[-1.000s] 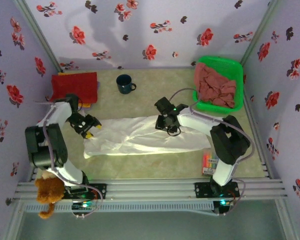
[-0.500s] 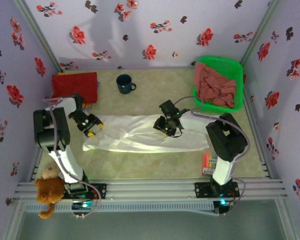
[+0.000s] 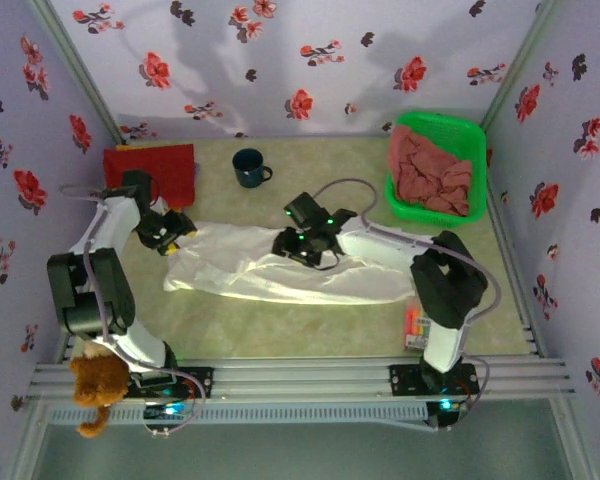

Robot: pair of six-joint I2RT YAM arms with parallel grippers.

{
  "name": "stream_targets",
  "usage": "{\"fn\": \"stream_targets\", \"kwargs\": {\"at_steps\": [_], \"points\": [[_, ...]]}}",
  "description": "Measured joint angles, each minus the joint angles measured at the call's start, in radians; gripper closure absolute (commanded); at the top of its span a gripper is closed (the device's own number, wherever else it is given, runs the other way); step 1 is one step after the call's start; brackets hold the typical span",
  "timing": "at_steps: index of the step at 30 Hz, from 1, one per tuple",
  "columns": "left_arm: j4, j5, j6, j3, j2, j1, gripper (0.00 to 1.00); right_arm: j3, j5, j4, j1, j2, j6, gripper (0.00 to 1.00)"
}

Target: Fold and stack the t-shirts

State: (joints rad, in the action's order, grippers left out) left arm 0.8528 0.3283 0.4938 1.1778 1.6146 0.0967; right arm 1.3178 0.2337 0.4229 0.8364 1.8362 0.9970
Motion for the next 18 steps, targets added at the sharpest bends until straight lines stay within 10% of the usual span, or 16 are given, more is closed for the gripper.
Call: {"fn": "stream_targets", "kwargs": {"at_steps": [18], "points": [[0.004, -0.003, -0.068, 0.209, 0.315, 0.111, 0.54, -0.026, 0.078, -0.049, 0.032, 0.140, 0.062, 0.46]]}}
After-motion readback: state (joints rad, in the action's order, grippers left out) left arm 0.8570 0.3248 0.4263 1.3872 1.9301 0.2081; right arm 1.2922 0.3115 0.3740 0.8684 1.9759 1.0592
